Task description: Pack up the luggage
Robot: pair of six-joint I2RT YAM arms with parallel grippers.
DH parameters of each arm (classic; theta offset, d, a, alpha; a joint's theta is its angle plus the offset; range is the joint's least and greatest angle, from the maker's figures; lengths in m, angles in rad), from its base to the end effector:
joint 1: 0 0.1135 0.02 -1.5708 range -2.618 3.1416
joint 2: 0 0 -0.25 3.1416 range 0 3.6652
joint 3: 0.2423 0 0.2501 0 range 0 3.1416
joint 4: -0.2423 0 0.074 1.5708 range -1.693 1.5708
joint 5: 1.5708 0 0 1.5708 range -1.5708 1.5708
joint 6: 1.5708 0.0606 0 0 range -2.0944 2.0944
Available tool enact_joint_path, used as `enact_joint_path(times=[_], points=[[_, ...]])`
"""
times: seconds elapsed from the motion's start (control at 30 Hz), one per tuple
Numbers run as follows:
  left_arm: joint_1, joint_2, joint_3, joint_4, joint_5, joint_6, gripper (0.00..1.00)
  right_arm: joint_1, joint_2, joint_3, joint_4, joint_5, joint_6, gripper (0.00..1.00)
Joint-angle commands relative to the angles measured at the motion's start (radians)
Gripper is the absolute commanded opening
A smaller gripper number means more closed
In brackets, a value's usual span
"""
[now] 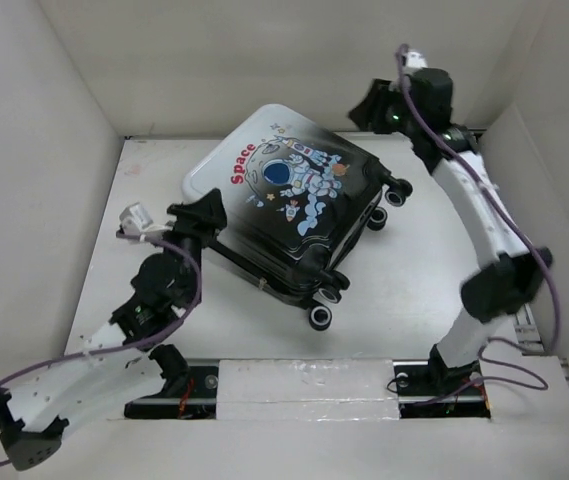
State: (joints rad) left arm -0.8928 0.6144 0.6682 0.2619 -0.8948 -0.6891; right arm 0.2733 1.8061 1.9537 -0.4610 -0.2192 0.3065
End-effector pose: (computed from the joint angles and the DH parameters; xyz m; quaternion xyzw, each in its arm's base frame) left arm 0.1380 -0.0960 0.3653 -0.2946 0.5622 -0.3403 0.6938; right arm 0.4165 0.1304 0.4106 -0.0510 0.8049 0.2519 0.5349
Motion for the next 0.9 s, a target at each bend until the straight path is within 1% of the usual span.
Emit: enact_joint_path(times=[0.0,0.03,0.07,0.1,0.13,0.17,0.2,0.23,0.27,0.3,0.33,0.37,0.4,0.43,0.5,0.53,0.57,0.63,0.67,0.7,0.73,0.77,0.8,0.83,0.87], points=[[0.053,0.236,0.149,0.252,-0.066,0.227,0.64,-0.033,-0.315,-0.327,0.120,0.049,0.032,0.41],[0.092,0.296,0.210,0.217,0.009,0.208,0.62,-0.008,-0.385,-0.429,0.201,0.091,0.049,0.29],[0.138,0.406,0.334,0.173,0.075,0.189,0.58,0.006,-0.449,-0.623,0.238,0.127,0.071,0.17],[0.231,0.456,0.379,0.108,0.136,0.163,0.54,0.020,-0.565,-0.716,0.269,0.164,0.103,0.00],[0.277,0.497,0.407,0.108,0.199,0.152,0.48,0.035,-0.618,-0.801,0.322,0.187,0.144,0.00],[0.329,0.534,0.430,0.090,0.337,0.091,0.43,0.055,-0.661,-0.928,0.323,0.234,0.144,0.00],[0.447,0.598,0.465,0.073,0.406,0.053,0.37,0.064,-0.727,-0.975,0.312,0.266,0.158,0.00],[0.504,0.625,0.465,0.073,0.468,0.024,0.34,0.064,-0.755,-1.011,0.312,0.286,0.158,0.00],[0.559,0.649,0.465,0.059,0.546,-0.004,0.28,0.064,-0.775,-1.044,0.282,0.296,0.158,0.00],[0.612,0.691,0.465,0.059,0.575,-0.071,0.24,0.076,-0.795,-1.094,0.263,0.305,0.167,0.00],[0.717,0.709,0.465,0.069,0.615,-0.094,0.21,0.092,-0.827,-1.119,0.248,0.320,0.167,0.00],[0.771,0.731,0.455,0.069,0.663,-0.121,0.19,0.102,-0.838,-1.145,0.248,0.330,0.184,0.00],[0.820,0.751,0.455,0.080,0.768,-0.144,0.19,0.113,-0.838,-1.189,0.266,0.339,0.184,0.00],[0.918,0.790,0.441,0.080,0.830,-0.198,0.17,0.113,-0.838,-1.199,0.275,0.339,0.184,0.00],[0.989,0.829,0.430,0.123,0.966,-0.214,0.17,0.113,-0.797,-1.190,0.288,0.327,0.184,0.00],[1.005,0.879,0.450,0.109,0.977,-0.214,0.17,0.125,-0.769,-1.164,0.288,0.311,0.172,0.00],[1.005,0.907,0.470,0.047,0.987,-0.178,0.17,0.126,-0.705,-1.146,0.306,0.302,0.160,0.00],[1.005,0.959,0.484,0.031,1.036,-0.145,0.17,0.135,-0.622,-1.097,0.331,0.287,0.148,0.00],[1.005,0.999,0.494,0.010,1.051,-0.145,0.17,0.135,-0.576,-1.028,0.331,0.287,0.148,0.00],[1.005,1.008,0.466,0.010,1.062,-0.156,0.17,0.144,-0.492,-0.992,0.331,0.271,0.138,0.00],[1.005,1.009,0.429,0.045,1.071,-0.186,0.17,0.155,-0.452,-0.928,0.353,0.261,0.138,0.00],[1.005,1.009,0.331,0.084,1.071,-0.202,0.17,0.155,-0.414,-0.897,0.369,0.261,0.129,0.00],[1.005,0.995,0.280,0.156,1.086,-0.214,0.15,0.155,-0.340,-0.862,0.378,0.247,0.129,0.00],[0.996,0.986,0.237,0.177,1.096,-0.214,0.15,0.164,-0.308,-0.824,0.378,0.232,0.117,0.00],[0.985,0.976,0.199,0.194,1.087,-0.214,0.15,0.164,-0.276,-0.752,0.378,0.198,0.117,0.00]])
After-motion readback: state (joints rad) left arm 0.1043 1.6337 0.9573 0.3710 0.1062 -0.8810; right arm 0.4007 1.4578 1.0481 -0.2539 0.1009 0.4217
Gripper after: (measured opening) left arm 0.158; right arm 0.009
